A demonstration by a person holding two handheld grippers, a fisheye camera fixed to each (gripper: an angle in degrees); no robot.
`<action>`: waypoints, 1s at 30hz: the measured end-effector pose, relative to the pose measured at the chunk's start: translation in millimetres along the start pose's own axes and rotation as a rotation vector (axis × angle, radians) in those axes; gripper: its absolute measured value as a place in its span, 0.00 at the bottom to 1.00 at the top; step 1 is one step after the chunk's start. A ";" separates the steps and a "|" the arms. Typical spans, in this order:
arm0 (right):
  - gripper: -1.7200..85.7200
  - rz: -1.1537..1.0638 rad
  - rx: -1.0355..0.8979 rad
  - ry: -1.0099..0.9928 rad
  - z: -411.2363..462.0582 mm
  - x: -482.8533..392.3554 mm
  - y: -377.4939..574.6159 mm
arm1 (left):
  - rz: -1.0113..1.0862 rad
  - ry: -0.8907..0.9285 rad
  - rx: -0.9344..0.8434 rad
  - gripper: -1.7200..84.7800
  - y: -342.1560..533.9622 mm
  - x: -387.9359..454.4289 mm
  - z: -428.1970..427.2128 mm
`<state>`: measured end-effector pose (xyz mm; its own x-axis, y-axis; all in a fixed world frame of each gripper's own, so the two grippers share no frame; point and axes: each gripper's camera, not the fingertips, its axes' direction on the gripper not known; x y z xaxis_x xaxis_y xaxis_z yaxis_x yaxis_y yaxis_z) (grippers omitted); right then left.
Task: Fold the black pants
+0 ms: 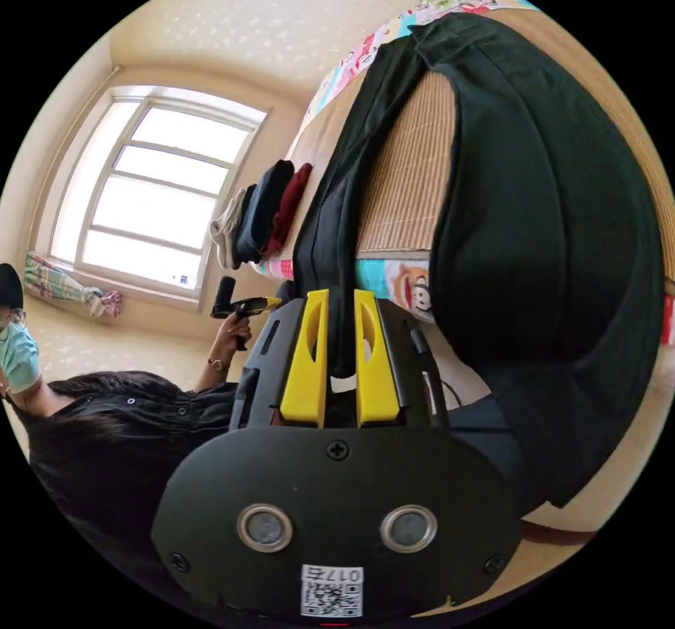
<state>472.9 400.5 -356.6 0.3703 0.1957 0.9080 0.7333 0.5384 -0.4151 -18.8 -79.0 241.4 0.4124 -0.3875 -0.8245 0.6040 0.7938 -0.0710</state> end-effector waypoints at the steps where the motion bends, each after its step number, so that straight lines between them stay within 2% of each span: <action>1: 0.10 0.024 0.060 0.031 -17.6 5.4 8.7 | -0.022 -0.040 0.036 0.09 11.8 -1.7 -2.3; 3: 0.13 0.111 0.272 0.243 -79.6 20.2 45.8 | -0.027 -0.041 0.085 0.10 25.4 -0.4 -7.1; 5: 0.16 0.204 0.383 0.419 -106.9 29.8 68.9 | -0.011 -0.050 0.113 0.10 31.8 6.6 -11.7; 7: 0.19 0.239 0.416 0.486 -115.8 41.6 80.8 | 0.049 -0.101 0.131 0.10 29.2 26.3 -15.2; 9: 0.18 0.269 0.350 0.538 -111.6 63.5 83.3 | 0.118 -0.139 0.132 0.10 21.6 48.1 -16.0; 11: 0.14 0.278 0.265 0.472 -104.6 83.5 82.9 | 0.198 -0.160 0.135 0.10 12.9 73.9 -16.6; 12: 0.08 0.276 0.170 0.327 -98.8 96.9 82.3 | 0.255 -0.155 0.135 0.11 7.0 92.0 -16.1; 13: 0.08 0.273 0.161 0.253 -99.2 100.2 84.9 | 0.313 -0.128 0.122 0.11 0.2 111.4 -14.1; 15: 0.06 0.200 0.292 -0.002 -122.2 88.7 109.3 | 0.398 -0.050 0.084 0.12 -10.4 143.1 -8.1; 17: 0.06 0.116 0.399 -0.111 -144.7 70.9 129.3 | 0.493 0.051 0.022 0.15 -19.1 179.8 2.8; 19: 0.05 0.074 0.444 -0.101 -156.8 62.4 141.5 | 0.601 0.128 -0.074 0.19 -29.0 232.2 28.3; 22: 0.05 0.181 0.302 0.021 -149.0 78.6 135.7 | 0.649 0.111 -0.215 0.24 -48.8 283.1 80.4; 25: 0.05 0.025 0.230 0.063 -145.6 38.0 125.9 | 0.621 0.138 -0.326 0.26 -71.4 312.2 131.4; 27: 0.05 -0.114 0.167 0.131 -137.8 -11.5 116.0 | 0.588 0.125 -0.330 0.26 -82.9 319.7 153.0; 29: 0.05 -0.207 0.116 0.180 -123.7 -43.7 109.3 | 0.554 0.131 -0.349 0.25 -91.2 321.1 171.1; 30: 0.05 -0.262 0.083 0.201 -112.6 -59.9 105.8 | 0.534 0.157 -0.370 0.20 -94.4 317.8 181.8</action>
<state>592.5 353.5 -461.2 0.2860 -0.1190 0.9508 0.7726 0.6155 -0.1554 179.3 -362.3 88.1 0.4689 0.1535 -0.8698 0.0592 0.9771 0.2044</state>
